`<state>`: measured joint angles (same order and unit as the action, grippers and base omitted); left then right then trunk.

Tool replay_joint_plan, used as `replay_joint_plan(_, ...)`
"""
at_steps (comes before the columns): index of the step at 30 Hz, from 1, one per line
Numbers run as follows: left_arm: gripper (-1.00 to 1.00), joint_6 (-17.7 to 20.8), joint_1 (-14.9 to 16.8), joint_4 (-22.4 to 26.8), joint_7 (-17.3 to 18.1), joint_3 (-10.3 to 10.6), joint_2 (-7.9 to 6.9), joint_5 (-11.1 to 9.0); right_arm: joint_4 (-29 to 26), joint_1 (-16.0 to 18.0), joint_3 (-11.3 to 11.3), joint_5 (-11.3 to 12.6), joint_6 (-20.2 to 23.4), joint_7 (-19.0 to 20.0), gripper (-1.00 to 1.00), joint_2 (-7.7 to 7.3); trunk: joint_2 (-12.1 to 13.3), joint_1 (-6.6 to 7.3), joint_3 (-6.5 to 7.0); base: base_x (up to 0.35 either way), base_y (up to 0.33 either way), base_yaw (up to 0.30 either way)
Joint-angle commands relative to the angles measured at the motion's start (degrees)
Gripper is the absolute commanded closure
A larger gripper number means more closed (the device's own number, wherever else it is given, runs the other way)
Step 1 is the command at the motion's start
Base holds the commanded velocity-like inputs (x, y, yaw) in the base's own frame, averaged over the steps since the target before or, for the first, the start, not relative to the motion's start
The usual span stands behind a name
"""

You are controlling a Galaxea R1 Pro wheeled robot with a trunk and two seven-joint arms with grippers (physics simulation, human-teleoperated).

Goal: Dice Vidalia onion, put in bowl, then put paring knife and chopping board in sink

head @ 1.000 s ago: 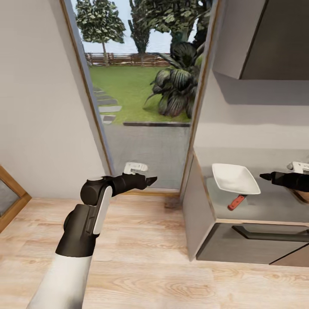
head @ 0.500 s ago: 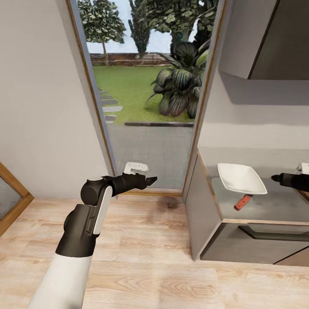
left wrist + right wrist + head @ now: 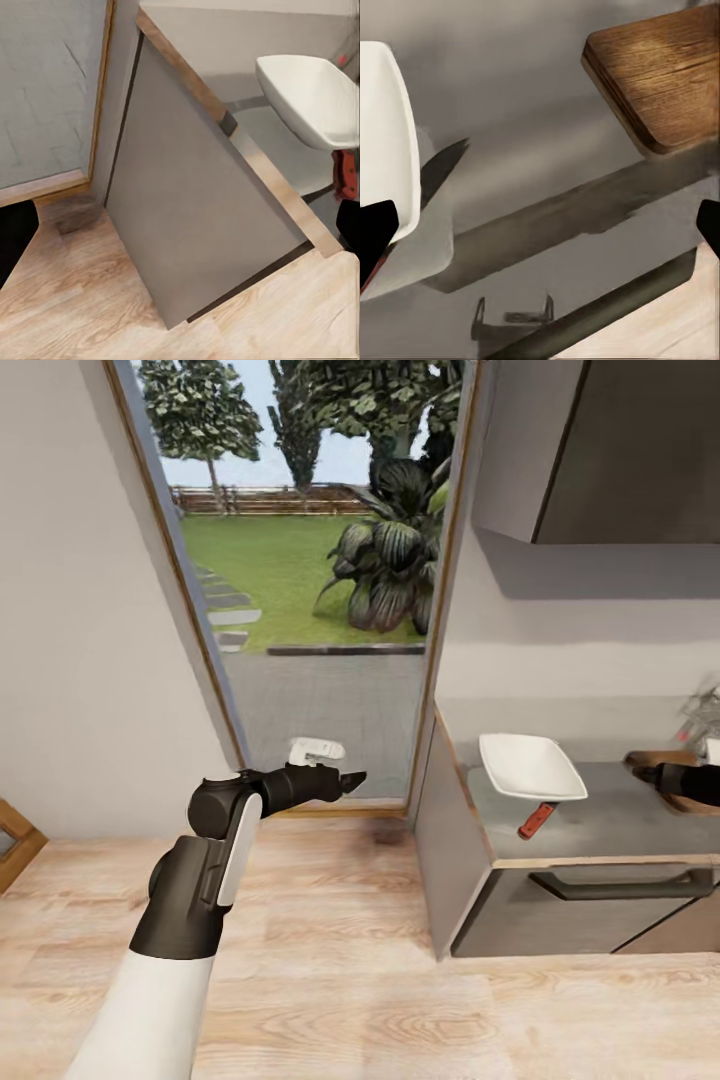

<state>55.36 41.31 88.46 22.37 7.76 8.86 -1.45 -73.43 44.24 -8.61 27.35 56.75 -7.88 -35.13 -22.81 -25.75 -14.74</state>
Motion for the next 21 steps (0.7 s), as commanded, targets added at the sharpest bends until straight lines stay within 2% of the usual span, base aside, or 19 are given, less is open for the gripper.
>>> replay_joint_plan(1, -1.0, 0.35, 0.06, 0.04, 0.04, 0.06, 0.02, -0.13, -0.04, 0.06, 0.01, 0.6, 0.2, -0.55, -1.0, -0.01, -0.12, -0.04, -0.09, 0.0, 0.0, -0.219)
replay_joint_plan(15, -1.0, 0.28, 0.06, 0.05, 0.04, 0.07, 0.02, -0.13, -0.04, 0.06, -0.01, 0.6, 0.2, -0.55, -1.0, 0.15, -0.12, -0.04, 0.25, 0.001, 0.0, -0.191)
replay_joint_plan(21, -1.0, 0.32, 0.03, 0.05, 0.04, -0.02, 0.02, -0.13, -0.04, 0.06, -0.01, 0.64, 0.2, -0.55, -1.0, 0.15, -0.12, -0.04, 0.51, 0.082, 0.033, -0.196)
